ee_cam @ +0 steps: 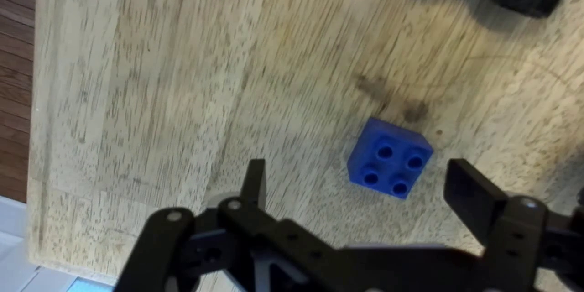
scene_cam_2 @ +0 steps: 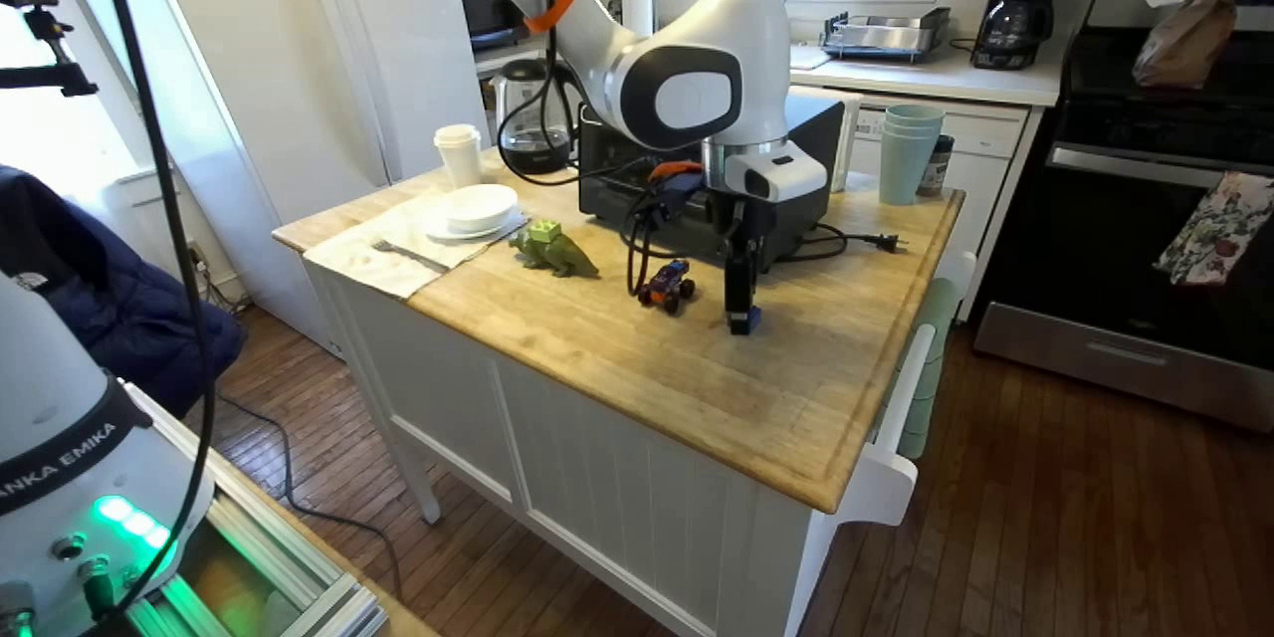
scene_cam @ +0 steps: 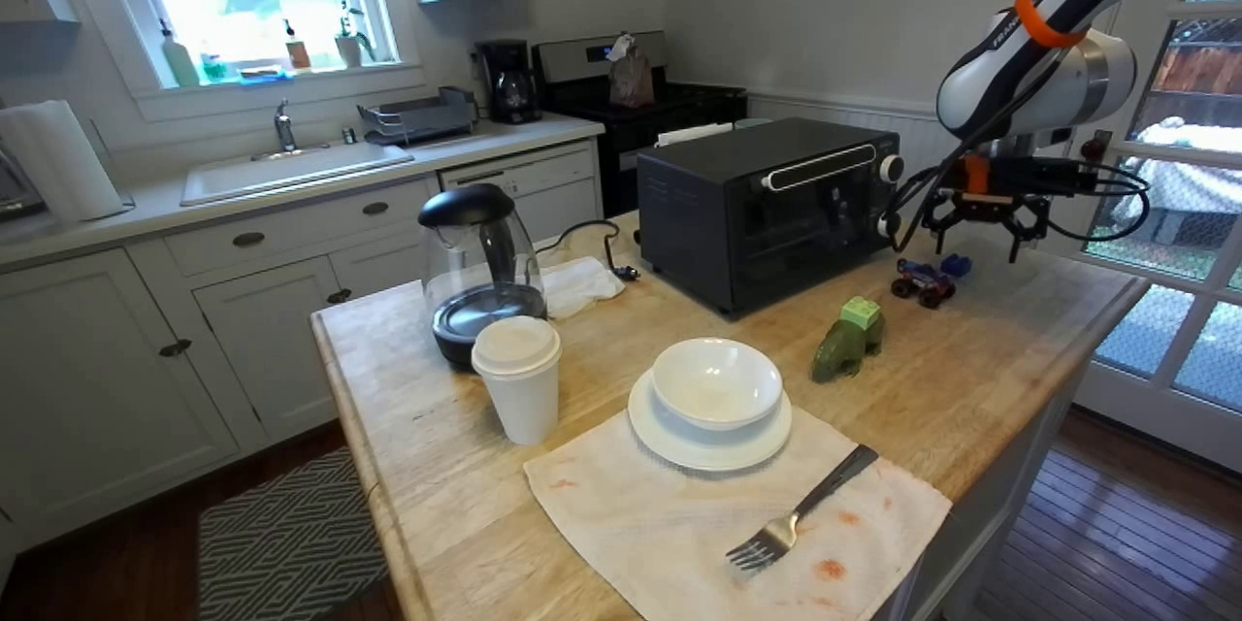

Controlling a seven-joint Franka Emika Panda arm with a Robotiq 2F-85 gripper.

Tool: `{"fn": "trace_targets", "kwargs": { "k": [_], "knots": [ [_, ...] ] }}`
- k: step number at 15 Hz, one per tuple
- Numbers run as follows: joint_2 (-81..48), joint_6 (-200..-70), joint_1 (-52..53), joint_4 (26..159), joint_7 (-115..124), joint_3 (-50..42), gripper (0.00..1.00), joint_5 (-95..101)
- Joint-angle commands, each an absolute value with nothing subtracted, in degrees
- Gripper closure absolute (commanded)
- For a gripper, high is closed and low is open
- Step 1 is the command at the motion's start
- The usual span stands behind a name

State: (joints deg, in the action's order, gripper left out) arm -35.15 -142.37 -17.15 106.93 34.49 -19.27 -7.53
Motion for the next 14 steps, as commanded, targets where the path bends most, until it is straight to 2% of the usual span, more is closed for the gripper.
{"fn": "trace_targets", "kwargs": {
  "k": [1,8,14],
  "knots": [
    [-37.39,-138.97,-18.97,102.89,32.06,-17.83,0.00,-10.99],
    [-39.64,-137.12,-20.20,99.96,31.55,-16.88,0.01,-15.27],
    [-40.67,-136.83,-20.59,98.89,31.33,-16.55,0.50,-16.58]
  ]
}}
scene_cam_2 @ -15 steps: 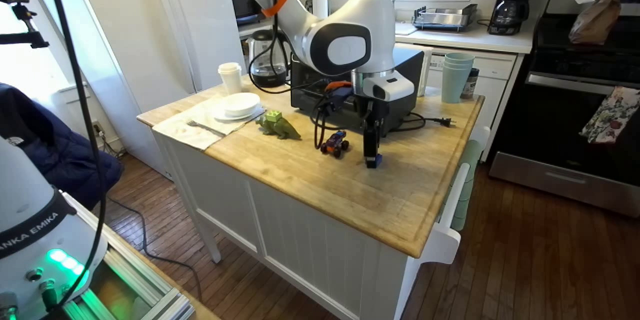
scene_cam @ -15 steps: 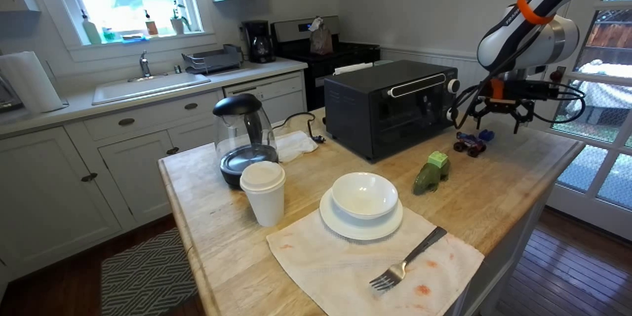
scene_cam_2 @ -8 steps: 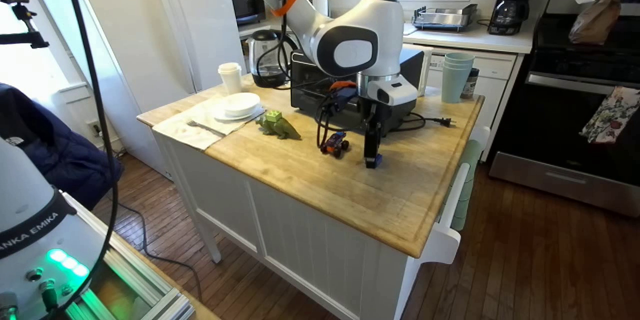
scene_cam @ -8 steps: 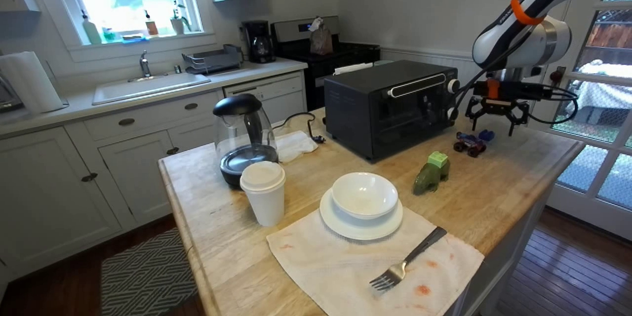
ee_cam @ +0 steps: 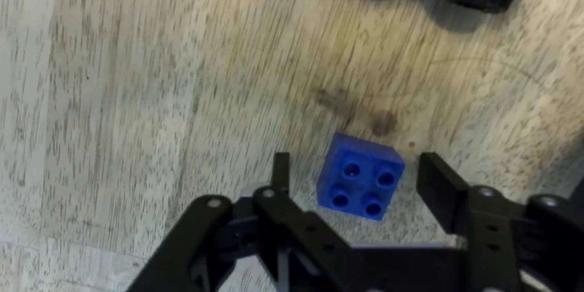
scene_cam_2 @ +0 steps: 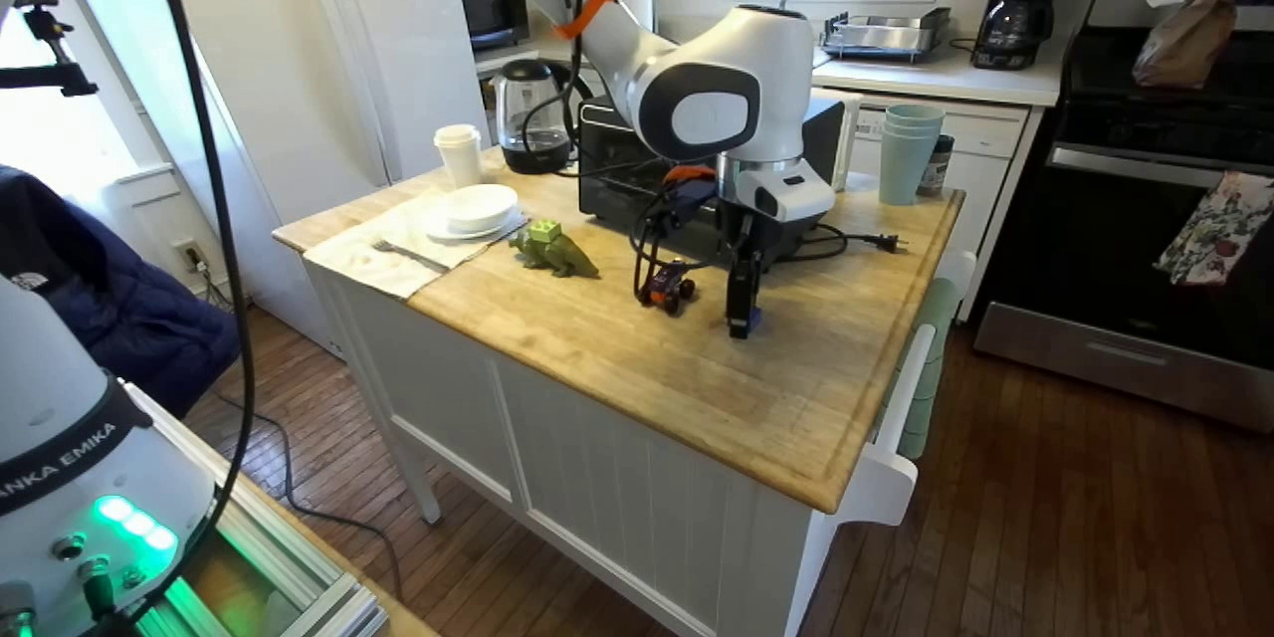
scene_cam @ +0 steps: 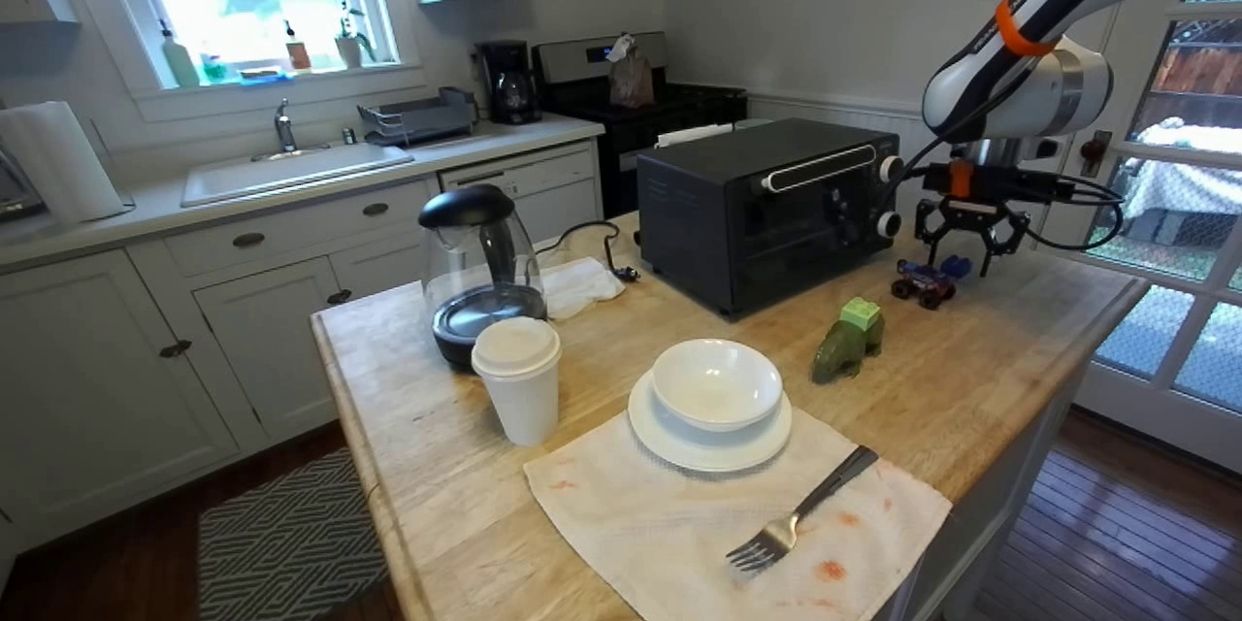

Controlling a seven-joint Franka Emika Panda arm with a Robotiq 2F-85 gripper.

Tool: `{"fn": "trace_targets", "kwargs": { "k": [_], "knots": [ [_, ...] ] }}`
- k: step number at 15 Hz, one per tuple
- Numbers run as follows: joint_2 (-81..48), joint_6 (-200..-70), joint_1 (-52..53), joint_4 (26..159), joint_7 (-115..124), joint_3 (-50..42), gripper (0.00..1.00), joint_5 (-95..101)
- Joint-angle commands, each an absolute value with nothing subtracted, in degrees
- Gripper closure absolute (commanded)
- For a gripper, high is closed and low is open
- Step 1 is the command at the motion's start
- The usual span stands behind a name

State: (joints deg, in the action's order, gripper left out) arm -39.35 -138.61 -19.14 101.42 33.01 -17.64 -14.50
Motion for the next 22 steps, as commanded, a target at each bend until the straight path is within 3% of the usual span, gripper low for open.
{"fn": "trace_targets", "kwargs": {
  "k": [1,6,22],
  "knots": [
    [-40.77,-136.77,-20.64,98.76,31.33,-16.53,0.56,-16.71],
    [-40.48,-135.60,-20.76,98.44,31.66,-16.49,0.89,-17.33],
    [-25.82,-134.75,-15.32,112.25,33.67,-18.23,0.89,-15.02]
  ]
}}
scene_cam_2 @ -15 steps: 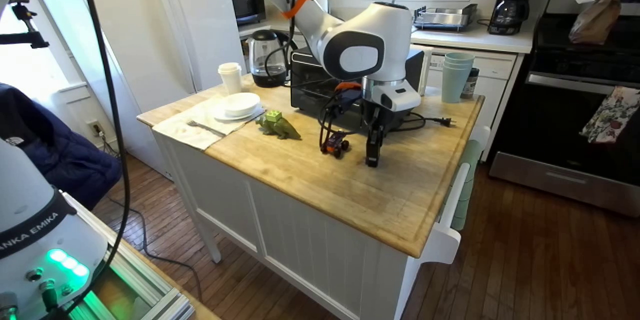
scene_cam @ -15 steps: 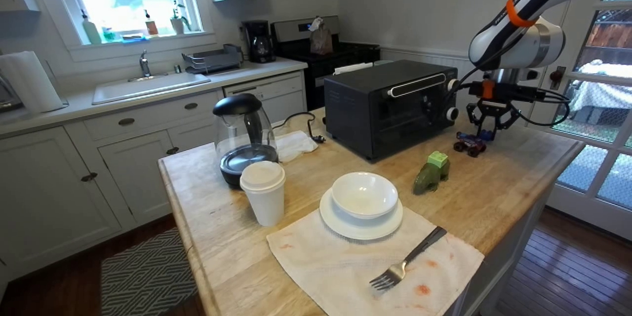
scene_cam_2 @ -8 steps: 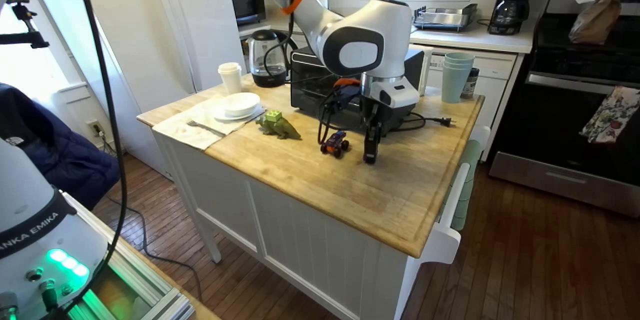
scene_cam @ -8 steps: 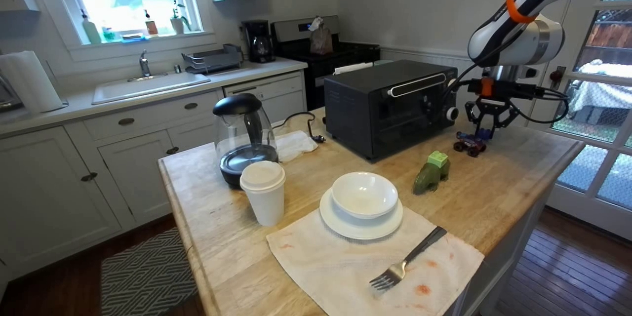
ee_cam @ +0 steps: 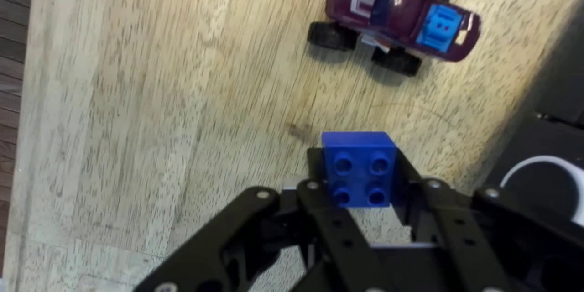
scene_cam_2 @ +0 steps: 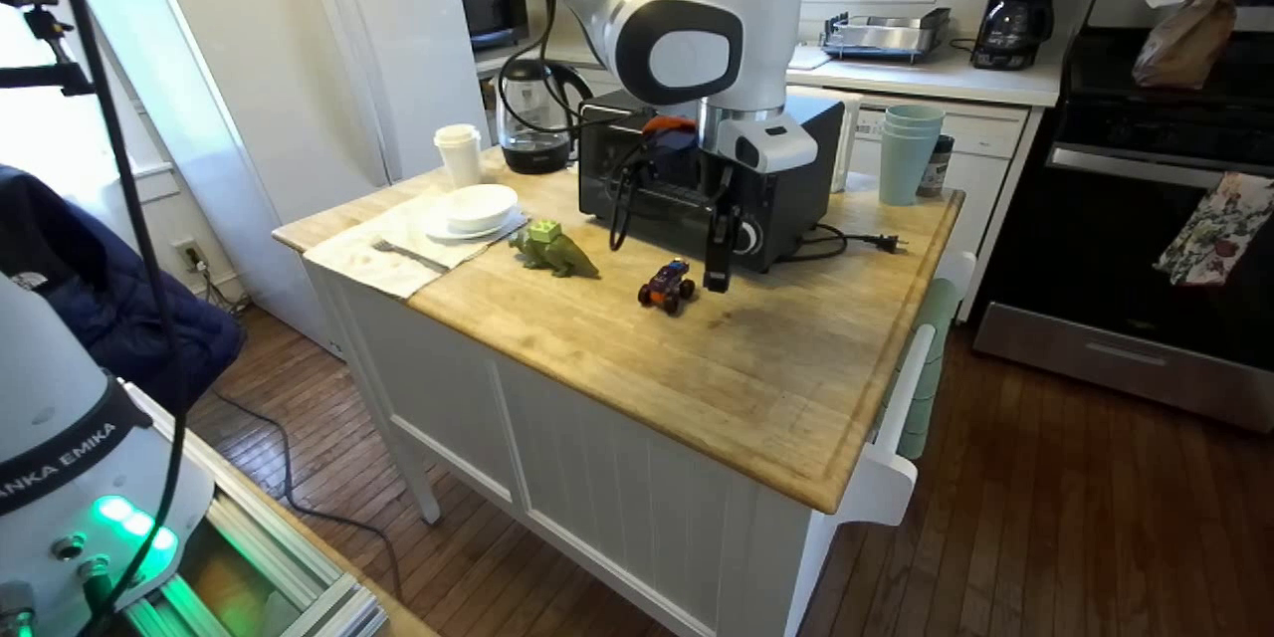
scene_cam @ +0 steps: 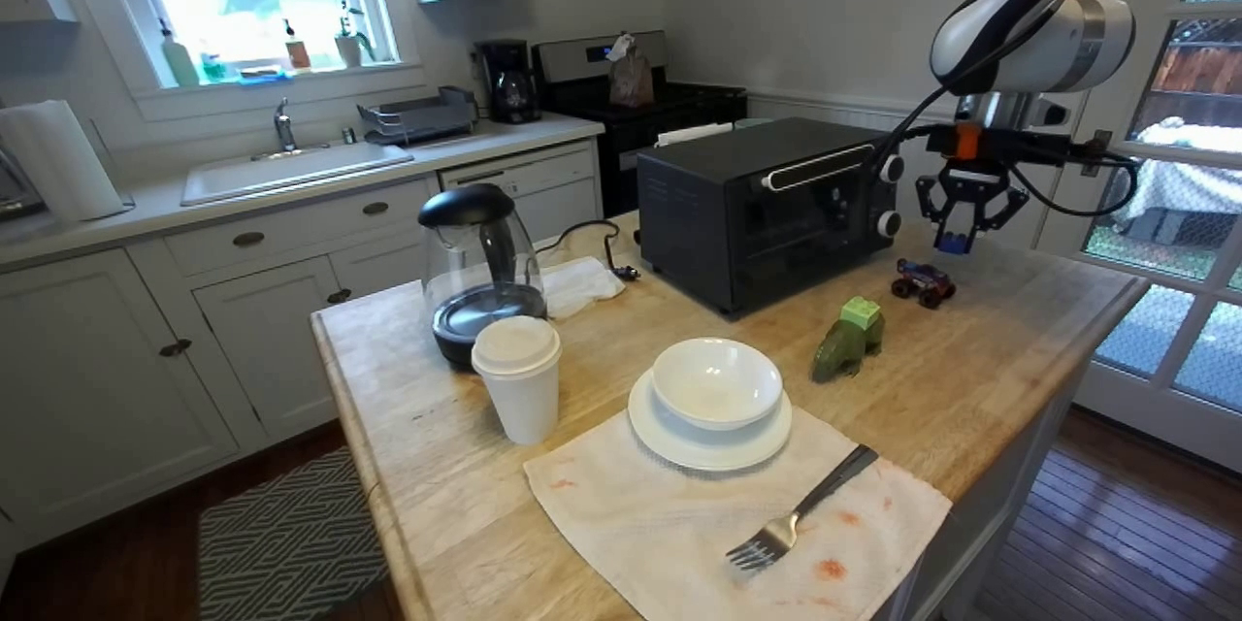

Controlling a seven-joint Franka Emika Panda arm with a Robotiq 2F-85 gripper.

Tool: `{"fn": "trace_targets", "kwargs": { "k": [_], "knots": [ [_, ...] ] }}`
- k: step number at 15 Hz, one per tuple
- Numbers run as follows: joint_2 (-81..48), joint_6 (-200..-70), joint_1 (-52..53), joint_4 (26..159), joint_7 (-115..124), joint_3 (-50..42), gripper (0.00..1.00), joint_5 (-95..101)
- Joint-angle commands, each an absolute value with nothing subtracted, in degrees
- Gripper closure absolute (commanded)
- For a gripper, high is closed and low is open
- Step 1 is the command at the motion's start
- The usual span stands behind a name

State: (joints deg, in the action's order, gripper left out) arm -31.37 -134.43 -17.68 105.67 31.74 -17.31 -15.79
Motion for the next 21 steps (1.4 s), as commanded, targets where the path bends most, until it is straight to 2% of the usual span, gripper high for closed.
{"fn": "trace_targets", "kwargs": {
  "k": [1,5,6,16,17,21],
  "knots": [
    [-24.82,-134.48,-14.91,113.42,33.96,-18.21,0.89,-14.89],
    [-19.93,-133.96,-12.62,119.24,36.65,-18.33,0.89,-14.36],
    [-24.12,-134.24,-14.05,114.86,34.61,-17.63,0.64,-15.28],
    [-21.49,-134.25,-13.37,118.05,35.50,-17.72,0.64,-15.22],
    [-21.49,-134.25,-13.37,118.05,35.50,-17.72,0.89,-15.22],
    [-18.54,-138.08,-10.01,120.99,38.53,-17.96,0.89,-11.97]
  ]
}}
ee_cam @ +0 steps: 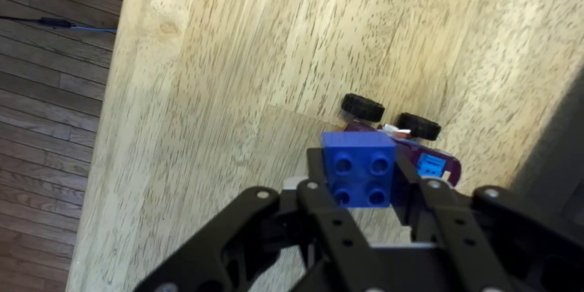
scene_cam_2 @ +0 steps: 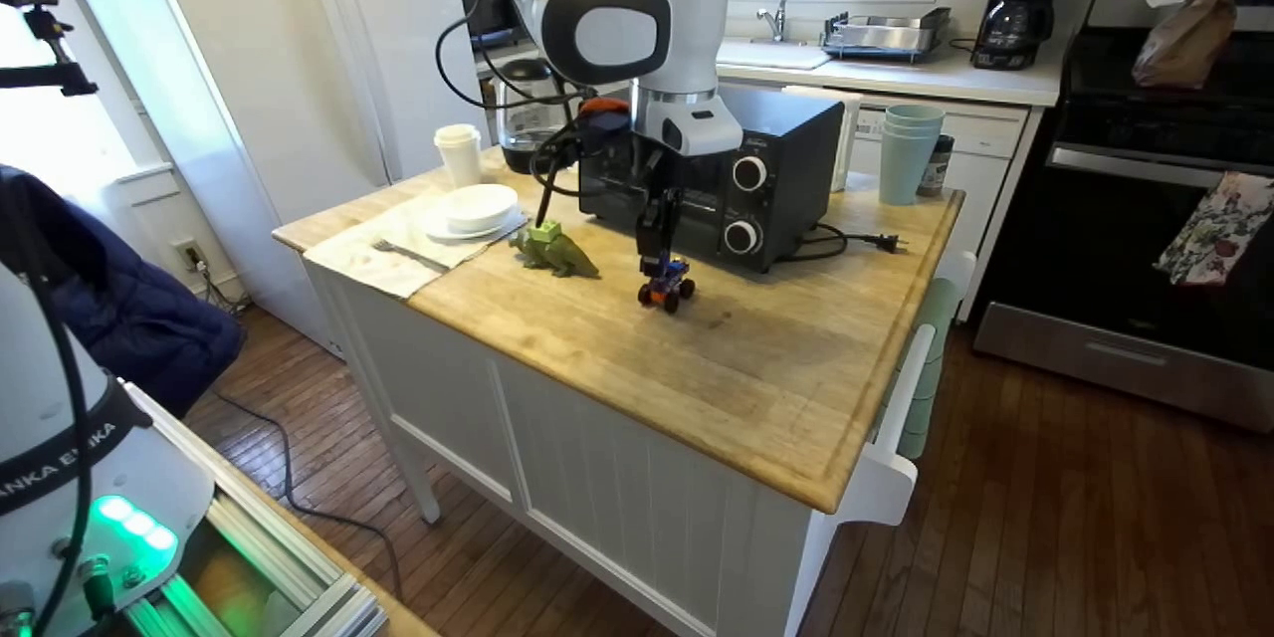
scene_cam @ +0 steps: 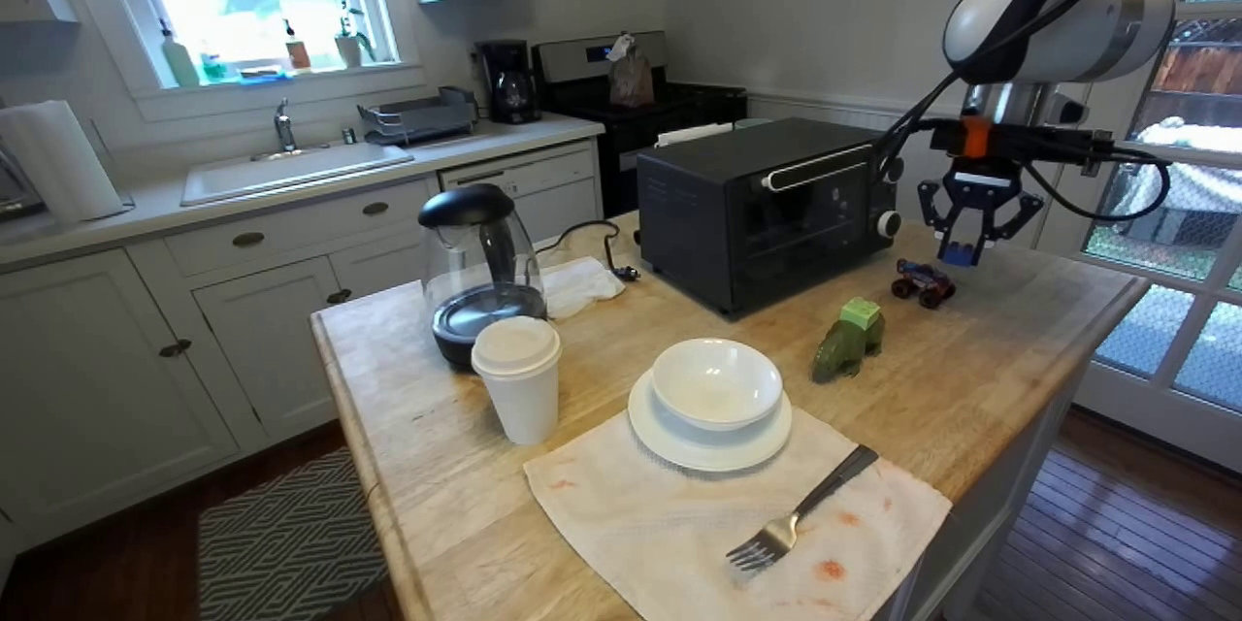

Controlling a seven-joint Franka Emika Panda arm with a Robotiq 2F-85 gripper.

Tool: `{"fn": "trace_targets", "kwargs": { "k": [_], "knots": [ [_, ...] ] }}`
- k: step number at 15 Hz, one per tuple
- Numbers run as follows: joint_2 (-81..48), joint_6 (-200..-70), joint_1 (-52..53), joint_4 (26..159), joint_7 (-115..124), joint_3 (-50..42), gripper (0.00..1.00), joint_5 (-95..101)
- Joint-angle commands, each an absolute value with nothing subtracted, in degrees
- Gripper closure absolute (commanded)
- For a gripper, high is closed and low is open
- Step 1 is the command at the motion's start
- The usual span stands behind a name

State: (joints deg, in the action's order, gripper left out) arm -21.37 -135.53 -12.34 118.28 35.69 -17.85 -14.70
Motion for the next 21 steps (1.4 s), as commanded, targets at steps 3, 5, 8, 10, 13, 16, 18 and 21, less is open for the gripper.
{"fn": "trace_targets", "kwargs": {
  "k": [3,5,8,10,13,16,18,21],
  "knots": [
    [-16.58,-140.45,-7.12,122.75,41.80,-18.01,0.89,-8.82],
    [-15.13,-140.46,-5.55,124.13,44.26,-17.70,0.89,-6.95],
    [-13.69,-138.61,-3.71,124.82,50.33,-18.03,0.89,-3.60],
    [-12.61,-138.46,-2.97,125.66,54.76,-17.99,0.89,-1.09],
    [-10.47,-138.78,-2.18,128.05,59.47,-16.97,0.89,1.73],
    [-8.43,-137.76,-1.93,130.43,62.73,-15.46,0.89,2.37],
    [-7.95,-138.41,-1.93,131.57,65.21,-14.55,0.89,2.62],
    [-6.81,-140.06,-1.82,134.00,68.93,-13.04,0.89,2.47]
  ]
}}
